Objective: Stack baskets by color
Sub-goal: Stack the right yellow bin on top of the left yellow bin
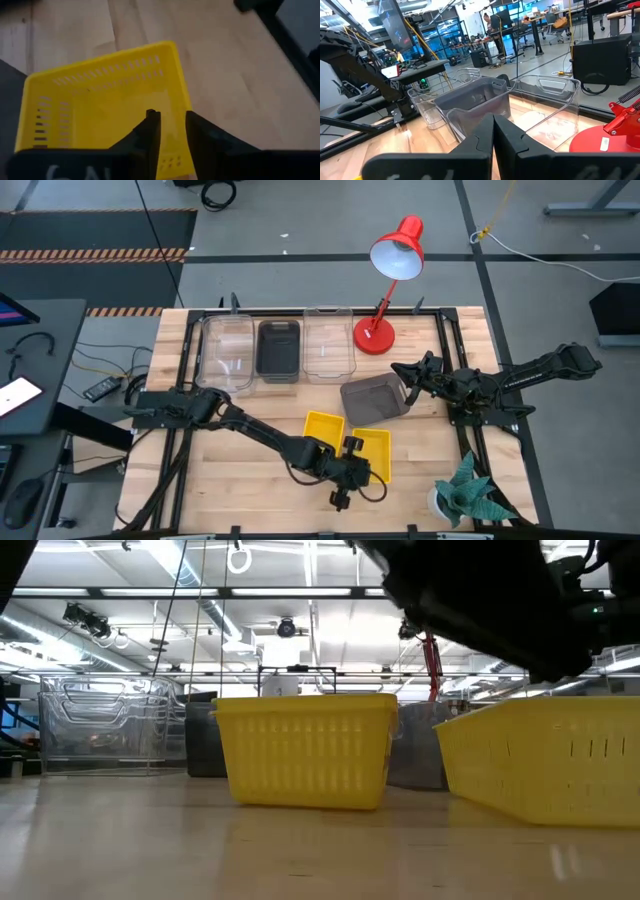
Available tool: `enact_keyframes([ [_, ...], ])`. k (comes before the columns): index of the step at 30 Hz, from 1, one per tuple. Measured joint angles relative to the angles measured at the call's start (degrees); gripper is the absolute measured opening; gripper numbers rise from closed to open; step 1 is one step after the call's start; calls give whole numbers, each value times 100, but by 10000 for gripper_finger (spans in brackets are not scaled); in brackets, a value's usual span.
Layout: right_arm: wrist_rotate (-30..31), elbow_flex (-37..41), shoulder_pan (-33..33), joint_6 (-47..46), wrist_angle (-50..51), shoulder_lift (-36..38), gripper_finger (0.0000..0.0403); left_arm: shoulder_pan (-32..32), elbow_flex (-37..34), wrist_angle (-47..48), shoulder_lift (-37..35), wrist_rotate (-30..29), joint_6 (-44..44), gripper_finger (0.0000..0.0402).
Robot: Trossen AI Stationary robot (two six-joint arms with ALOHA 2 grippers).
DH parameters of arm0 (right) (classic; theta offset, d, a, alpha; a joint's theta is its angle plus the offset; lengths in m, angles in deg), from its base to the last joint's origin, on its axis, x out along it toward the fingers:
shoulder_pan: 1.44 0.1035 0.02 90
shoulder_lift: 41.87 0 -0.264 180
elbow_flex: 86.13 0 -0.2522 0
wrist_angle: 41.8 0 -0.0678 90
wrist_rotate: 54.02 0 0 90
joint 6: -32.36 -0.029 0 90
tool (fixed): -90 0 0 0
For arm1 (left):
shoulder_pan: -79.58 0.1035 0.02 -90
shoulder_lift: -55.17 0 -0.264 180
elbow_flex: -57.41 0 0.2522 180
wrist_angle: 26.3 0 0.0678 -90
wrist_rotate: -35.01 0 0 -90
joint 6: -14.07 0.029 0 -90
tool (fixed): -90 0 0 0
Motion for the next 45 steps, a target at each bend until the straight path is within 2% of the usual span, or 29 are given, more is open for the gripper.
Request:
enact_keyframes([
  [3, 0, -2, 0, 2, 1, 0, 13, -47, 0, -135, 1, 14, -59, 113],
  [10, 0, 0, 0, 1, 2, 0, 13, -102, 2, -263, 165, 34, -204, 199],
  [14, -2, -2, 0, 0, -11, 0, 13, -87, 6, -93, 273, 11, -235, 209],
  [20, -2, -2, 0, 2, 3, 0, 13, -43, -7, 60, 321, 19, -272, 157],
  [28, -1, -2, 0, 0, 4, -4, 13, -42, -7, 93, 314, 217, -14, 25],
  [34, 0, 0, 0, 2, 4, -2, 13, -97, 208, 130, 148, 126, 12, 13],
  [38, 0, 0, 0, 0, 4, -3, 13, -174, 995, 1467, 77, -116, -80, 11],
  [41, -1, -2, 0, 0, 4, -6, 13, -317, 1659, 2774, 76, -777, -237, 11],
  [45, -1, -1, 0, 1, 3, -7, 13, -514, 2135, 3819, 61, -1431, -528, 11],
])
